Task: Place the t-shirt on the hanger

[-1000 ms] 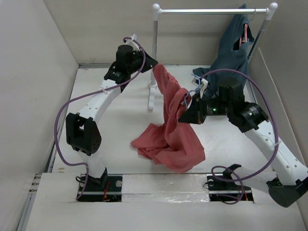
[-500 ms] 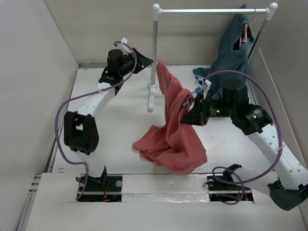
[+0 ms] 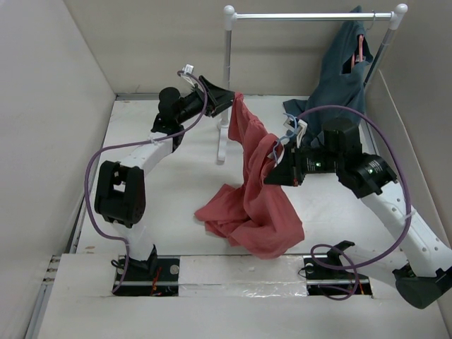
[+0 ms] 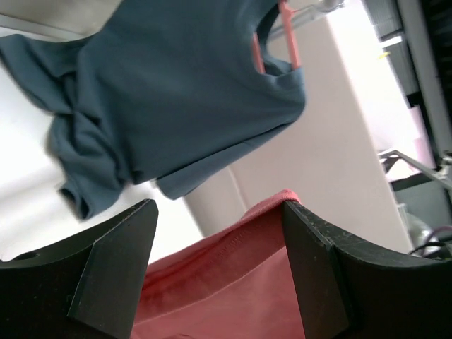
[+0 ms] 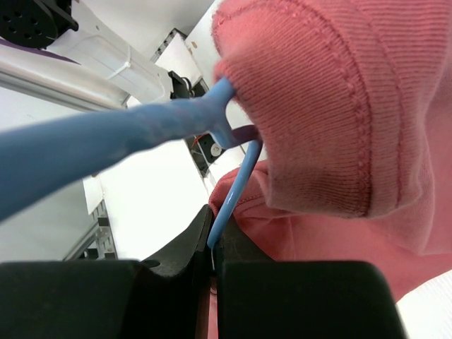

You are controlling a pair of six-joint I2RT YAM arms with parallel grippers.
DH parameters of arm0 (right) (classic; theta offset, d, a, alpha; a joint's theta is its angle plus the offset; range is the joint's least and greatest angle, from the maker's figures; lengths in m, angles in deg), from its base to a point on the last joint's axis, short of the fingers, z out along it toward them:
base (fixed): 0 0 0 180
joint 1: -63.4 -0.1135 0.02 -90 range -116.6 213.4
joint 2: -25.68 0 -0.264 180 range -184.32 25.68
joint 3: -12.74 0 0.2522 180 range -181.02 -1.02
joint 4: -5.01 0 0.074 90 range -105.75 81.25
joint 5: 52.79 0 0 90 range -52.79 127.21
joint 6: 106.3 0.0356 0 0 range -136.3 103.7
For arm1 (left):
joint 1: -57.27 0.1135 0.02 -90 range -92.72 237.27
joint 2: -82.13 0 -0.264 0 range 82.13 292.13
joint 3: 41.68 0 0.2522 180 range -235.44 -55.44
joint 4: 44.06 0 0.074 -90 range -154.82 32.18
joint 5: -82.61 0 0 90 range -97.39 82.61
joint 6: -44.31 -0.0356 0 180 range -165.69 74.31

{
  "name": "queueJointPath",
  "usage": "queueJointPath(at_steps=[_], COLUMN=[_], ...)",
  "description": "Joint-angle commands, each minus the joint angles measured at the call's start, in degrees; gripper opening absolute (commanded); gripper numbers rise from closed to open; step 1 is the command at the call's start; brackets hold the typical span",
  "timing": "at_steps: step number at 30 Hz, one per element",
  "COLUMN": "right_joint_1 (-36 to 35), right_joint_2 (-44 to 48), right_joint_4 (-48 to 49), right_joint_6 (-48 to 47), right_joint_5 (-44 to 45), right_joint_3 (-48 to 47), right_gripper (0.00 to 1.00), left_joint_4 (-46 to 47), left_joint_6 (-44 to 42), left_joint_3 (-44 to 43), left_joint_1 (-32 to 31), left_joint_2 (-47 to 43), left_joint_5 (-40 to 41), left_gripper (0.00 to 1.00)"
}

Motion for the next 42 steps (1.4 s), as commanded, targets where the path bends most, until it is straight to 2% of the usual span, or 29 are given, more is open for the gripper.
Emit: queueJointPath(at_steps=[1, 3, 8, 13, 17, 21, 24, 27, 31, 42], right_joint_1=[0.4, 1.0, 1.0, 2.2, 3.8, 5.2, 5.7, 5.7, 5.7, 5.7], right_joint_2=[1.1, 1.3, 1.5, 1.7, 1.6, 2.1, 2.0, 1.5, 0.7, -1.1], right_joint_4=[3.7, 3.7, 3.5, 2.0, 0.7, -0.1, -0.3, 0.3, 0.6, 1.9], right_joint_6=[0.3, 0.3, 0.4, -0.5, -1.7, -2.5, -2.7, -2.7, -2.9, -3.2], right_joint_5=[-1.7, -1.5, -1.2, -1.1, -1.5, -2.2, -2.9, -3.9, -5.1, -6.2], right_joint_3=[-0.2, 0.0, -0.3, -1.0, -1.4, -1.5, -1.3, -1.2, -1.7, -2.5], right_gripper=[0.00, 0.00, 0.00, 0.00, 0.00, 0.00, 0.00, 0.00, 0.00, 0.00], left_joint_4=[13.1, 15.4, 13.8, 18.6, 17.6, 18.5, 16.1, 9.6, -3.8, -7.5], left_joint_6=[6.4, 7.8, 6.9, 10.8, 11.7, 12.9, 9.3, 4.2, -4.7, -8.7], left_joint_3=[2.0, 2.8, 2.5, 7.0, 6.1, 8.3, 5.8, 1.6, -4.1, -12.1], left_joint_1=[-0.3, 0.2, 0.2, 0.8, 0.8, 1.4, 1.4, 0.1, -1.5, -3.3], left_joint_2=[-3.0, -3.0, -2.4, -3.7, -3.3, -5.0, -4.6, -3.5, -2.6, 4.1], left_joint_5=[-1.7, -1.3, -1.3, 2.4, 2.8, 6.7, 5.6, 5.7, 9.3, 8.7], left_gripper=[0.68, 0.68, 0.70, 0.71, 0.72, 0.75, 0.76, 0.76, 0.76, 0.76])
